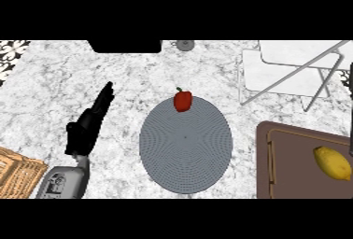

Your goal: Pick the pear from the placemat and place it in the tiered shelf

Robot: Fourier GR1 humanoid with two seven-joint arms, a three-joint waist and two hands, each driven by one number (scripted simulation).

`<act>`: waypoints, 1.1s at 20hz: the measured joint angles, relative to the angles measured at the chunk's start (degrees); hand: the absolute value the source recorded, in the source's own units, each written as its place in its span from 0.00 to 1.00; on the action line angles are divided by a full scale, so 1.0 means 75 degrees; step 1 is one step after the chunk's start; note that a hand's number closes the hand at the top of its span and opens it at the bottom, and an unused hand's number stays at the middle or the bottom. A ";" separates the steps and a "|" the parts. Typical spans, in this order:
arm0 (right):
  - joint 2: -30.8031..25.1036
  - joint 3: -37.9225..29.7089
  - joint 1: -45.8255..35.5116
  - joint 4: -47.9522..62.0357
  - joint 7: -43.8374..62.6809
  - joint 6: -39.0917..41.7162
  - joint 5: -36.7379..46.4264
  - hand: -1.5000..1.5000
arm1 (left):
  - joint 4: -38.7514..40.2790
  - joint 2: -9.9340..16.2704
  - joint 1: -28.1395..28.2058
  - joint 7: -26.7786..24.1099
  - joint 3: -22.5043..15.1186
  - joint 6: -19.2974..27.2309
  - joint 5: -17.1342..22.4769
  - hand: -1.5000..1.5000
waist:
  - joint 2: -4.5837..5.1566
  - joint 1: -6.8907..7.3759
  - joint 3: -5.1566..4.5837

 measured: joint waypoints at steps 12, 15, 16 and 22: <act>-0.0467 -0.0820 -0.0573 -0.0984 0.0305 -0.0235 -0.1234 0.00 | -0.0007 -0.0124 -0.0018 0.0035 -0.0054 0.0122 -0.0135 0.50 | -0.0011 -0.0034 -0.0002; -0.0765 -0.1113 -0.0459 -0.1727 0.0948 0.0038 -0.1272 0.00 | -0.0007 -0.0156 0.0101 -0.0028 -0.0083 0.0148 -0.0167 0.50 | -0.0032 -0.0093 -0.0003; -0.0919 -0.1266 -0.0401 -0.1899 0.1172 0.0181 -0.1301 0.00 | -0.0047 -0.0139 0.0175 -0.0044 -0.0074 0.0122 -0.0144 0.50 | -0.0037 -0.0099 -0.0005; -0.1738 -0.2252 0.0373 -0.3041 0.2377 0.1671 -0.2005 0.00 | -0.0177 -0.0019 0.0350 -0.0060 0.0064 0.0061 -0.0052 0.50 | -0.0079 -0.0227 -0.0002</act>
